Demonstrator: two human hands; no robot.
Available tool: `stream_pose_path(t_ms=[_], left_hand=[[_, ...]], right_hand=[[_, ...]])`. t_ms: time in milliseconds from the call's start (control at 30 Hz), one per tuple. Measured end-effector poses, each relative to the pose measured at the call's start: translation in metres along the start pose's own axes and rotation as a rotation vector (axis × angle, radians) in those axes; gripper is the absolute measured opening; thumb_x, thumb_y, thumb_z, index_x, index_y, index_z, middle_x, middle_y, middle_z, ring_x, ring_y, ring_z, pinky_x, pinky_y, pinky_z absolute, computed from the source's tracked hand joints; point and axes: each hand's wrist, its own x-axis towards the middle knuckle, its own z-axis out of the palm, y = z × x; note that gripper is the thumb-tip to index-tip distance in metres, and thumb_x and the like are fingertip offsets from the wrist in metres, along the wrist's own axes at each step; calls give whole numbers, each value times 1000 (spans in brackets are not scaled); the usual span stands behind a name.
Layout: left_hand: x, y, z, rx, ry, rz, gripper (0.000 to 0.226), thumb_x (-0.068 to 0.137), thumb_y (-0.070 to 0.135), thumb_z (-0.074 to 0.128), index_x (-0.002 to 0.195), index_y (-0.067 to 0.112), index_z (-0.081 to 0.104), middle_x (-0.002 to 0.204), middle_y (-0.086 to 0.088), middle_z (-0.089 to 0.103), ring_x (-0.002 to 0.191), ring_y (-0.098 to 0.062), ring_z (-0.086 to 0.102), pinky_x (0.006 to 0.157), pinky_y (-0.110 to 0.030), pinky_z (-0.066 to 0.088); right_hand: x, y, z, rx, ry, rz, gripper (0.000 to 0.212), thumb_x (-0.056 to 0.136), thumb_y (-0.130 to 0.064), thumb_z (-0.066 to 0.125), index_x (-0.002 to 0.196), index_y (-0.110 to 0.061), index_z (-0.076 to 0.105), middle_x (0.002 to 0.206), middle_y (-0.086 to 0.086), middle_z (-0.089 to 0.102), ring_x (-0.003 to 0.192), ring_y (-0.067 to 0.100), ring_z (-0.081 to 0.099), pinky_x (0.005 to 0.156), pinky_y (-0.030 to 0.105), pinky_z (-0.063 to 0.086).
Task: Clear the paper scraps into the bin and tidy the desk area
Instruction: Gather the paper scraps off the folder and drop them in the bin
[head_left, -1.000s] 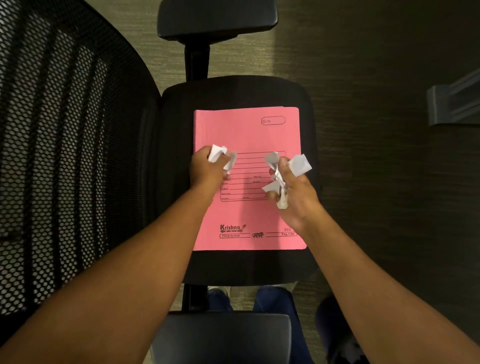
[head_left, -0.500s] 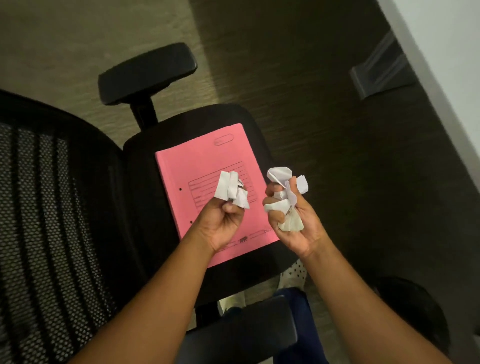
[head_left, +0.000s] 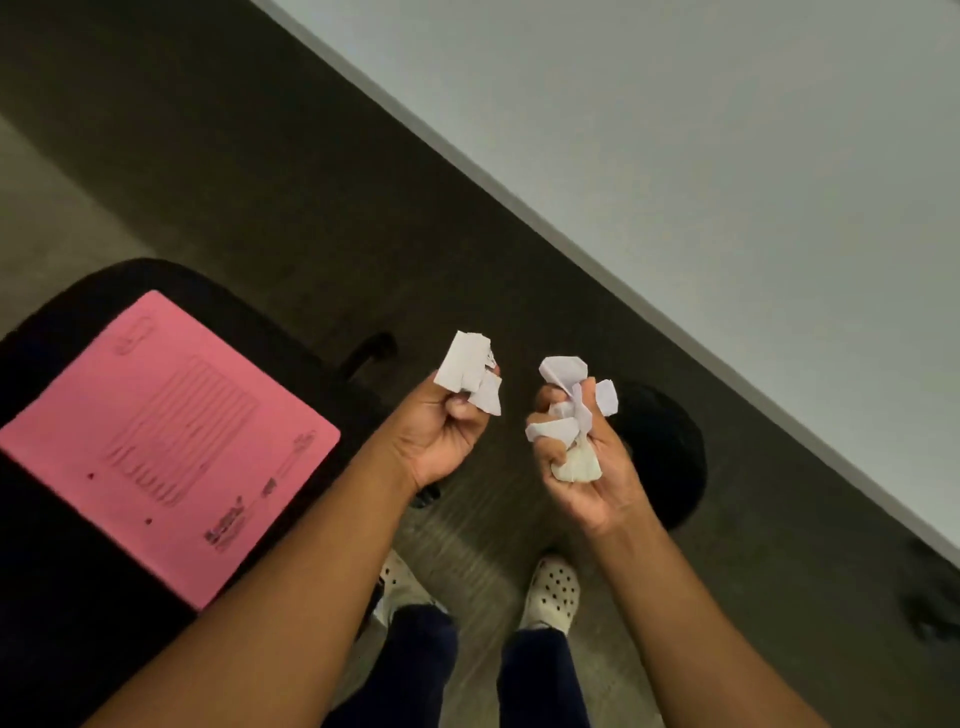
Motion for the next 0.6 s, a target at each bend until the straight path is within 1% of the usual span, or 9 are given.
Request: stream_pose_path(t_ms=[100, 167, 233, 333, 400, 433, 500, 567, 600], left_hand=[[29, -50, 11, 43, 91, -76, 19, 69, 1, 79, 87, 6, 81, 91, -6, 59, 55, -6, 60, 39, -7, 44], [46, -88, 9, 65, 175, -103, 22, 82, 4, 60, 90, 8, 80, 89, -4, 59, 58, -4, 57, 39, -6, 42], [66, -127, -2, 48, 295, -99, 24, 91, 1, 52, 101, 8, 72, 82, -4, 62, 60, -3, 49, 38, -6, 41], [101, -184, -29, -8, 479, -89, 19, 103, 3, 46, 101, 4, 65, 61, -5, 66, 43, -3, 47, 37, -8, 41], [129, -217, -46, 45, 574, -118, 12, 103, 9, 54, 98, 3, 64, 54, -7, 67, 40, -4, 48, 39, -10, 44], [144, -232, -53, 85, 609, -133, 9, 101, 10, 58, 97, 4, 63, 53, -8, 67, 39, -5, 51, 40, -12, 47], [170, -254, -69, 151, 672, -158, 8, 98, 8, 63, 92, 4, 61, 57, -11, 66, 37, -10, 56, 40, -16, 51], [194, -269, -85, 211, 700, -177, 13, 101, 11, 59, 90, 4, 59, 58, -12, 62, 38, -15, 57, 40, -19, 53], [203, -273, -90, 268, 678, -207, 18, 104, 16, 54, 91, 5, 60, 53, -11, 63, 36, -16, 58, 42, -21, 55]], right_hand=[[-20, -35, -47, 0, 118, -47, 32, 99, -41, 57, 108, -11, 66, 80, 1, 57, 59, 9, 54, 40, 17, 43], [-28, -56, -78, -13, 269, -87, 26, 97, -38, 60, 105, -14, 63, 81, 1, 56, 59, 10, 52, 37, 17, 41], [-34, -73, -111, -43, 441, -97, 16, 104, -30, 56, 98, -16, 62, 79, 1, 55, 59, 10, 48, 36, 17, 35], [-36, -97, -152, -71, 656, -121, 17, 107, -22, 52, 93, -17, 61, 81, 2, 57, 59, 11, 45, 46, 20, 31], [-30, -114, -178, -69, 727, -113, 16, 106, -24, 55, 99, -12, 63, 94, 9, 62, 74, 18, 56, 61, 25, 42], [-25, -124, -190, -191, 772, -76, 20, 107, -25, 53, 116, -10, 63, 113, 15, 65, 96, 24, 63, 75, 30, 47], [-4, -141, -220, -589, 918, -46, 46, 109, -30, 47, 151, -11, 45, 156, 15, 47, 142, 30, 46, 107, 34, 39], [10, -141, -242, -1035, 925, -133, 53, 106, -36, 51, 154, -15, 44, 160, 12, 44, 146, 30, 42, 113, 30, 34], [16, -142, -257, -1101, 927, -119, 52, 105, -39, 52, 152, -17, 48, 158, 10, 47, 146, 28, 43, 113, 28, 33]])
